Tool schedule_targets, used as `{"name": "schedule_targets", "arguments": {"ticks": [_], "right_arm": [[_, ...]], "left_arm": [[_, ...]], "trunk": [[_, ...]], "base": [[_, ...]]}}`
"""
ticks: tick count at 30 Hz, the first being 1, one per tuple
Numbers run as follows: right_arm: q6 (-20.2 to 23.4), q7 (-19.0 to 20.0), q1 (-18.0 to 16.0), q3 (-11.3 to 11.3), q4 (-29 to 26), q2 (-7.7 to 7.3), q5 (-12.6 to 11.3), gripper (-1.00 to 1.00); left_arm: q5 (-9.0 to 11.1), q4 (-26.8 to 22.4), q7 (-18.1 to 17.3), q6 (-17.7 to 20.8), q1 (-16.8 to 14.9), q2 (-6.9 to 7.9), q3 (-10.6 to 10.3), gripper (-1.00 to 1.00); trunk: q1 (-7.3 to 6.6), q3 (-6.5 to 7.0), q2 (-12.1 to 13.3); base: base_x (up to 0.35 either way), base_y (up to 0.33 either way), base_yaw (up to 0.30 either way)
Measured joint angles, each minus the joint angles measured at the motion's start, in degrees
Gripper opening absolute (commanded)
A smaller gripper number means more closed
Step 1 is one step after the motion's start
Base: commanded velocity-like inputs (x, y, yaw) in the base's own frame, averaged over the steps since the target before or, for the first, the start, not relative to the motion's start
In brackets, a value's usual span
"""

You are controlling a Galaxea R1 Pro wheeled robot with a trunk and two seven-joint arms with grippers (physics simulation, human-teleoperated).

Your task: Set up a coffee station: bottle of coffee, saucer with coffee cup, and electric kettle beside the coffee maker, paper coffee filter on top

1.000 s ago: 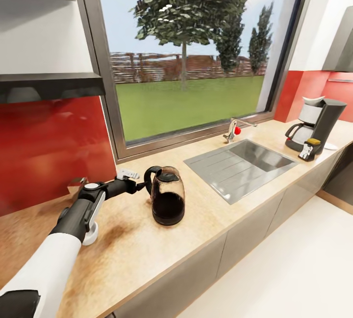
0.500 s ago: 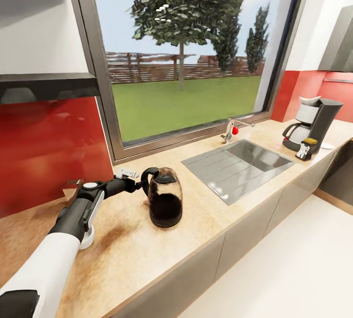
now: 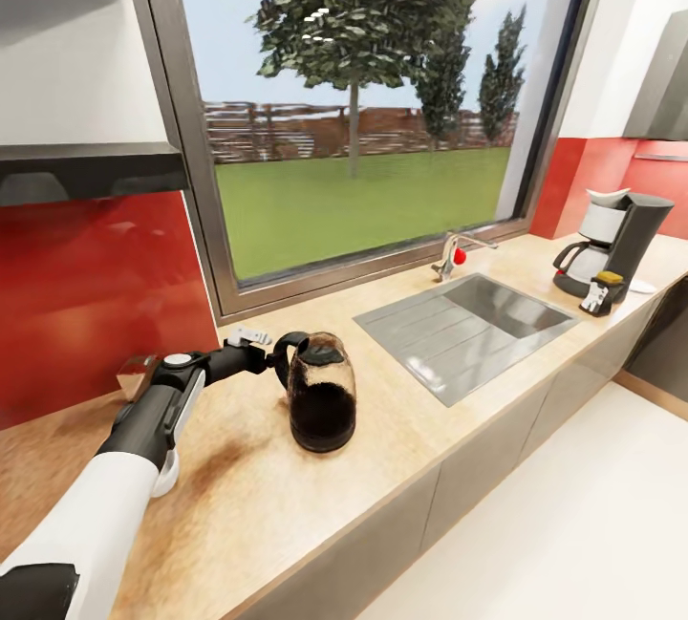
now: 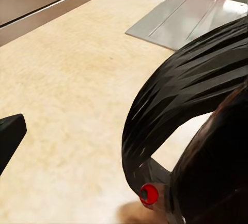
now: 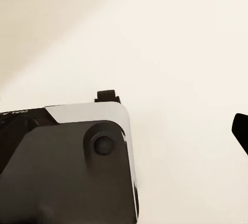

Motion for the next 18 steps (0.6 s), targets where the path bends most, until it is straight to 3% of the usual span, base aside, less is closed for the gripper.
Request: {"name": "schedule_targets", "arguments": {"ticks": [18], "right_arm": [[-0.05, 0.00, 0.00, 0.00, 0.00, 0.00, 0.00, 1.00]], "left_arm": [[0.01, 0.03, -0.05, 0.00, 0.25, -0.02, -0.05, 1.00]], "trunk": [[0.00, 0.00, 0.00]], "base": [[0.028, 0.000, 0.000]]}}
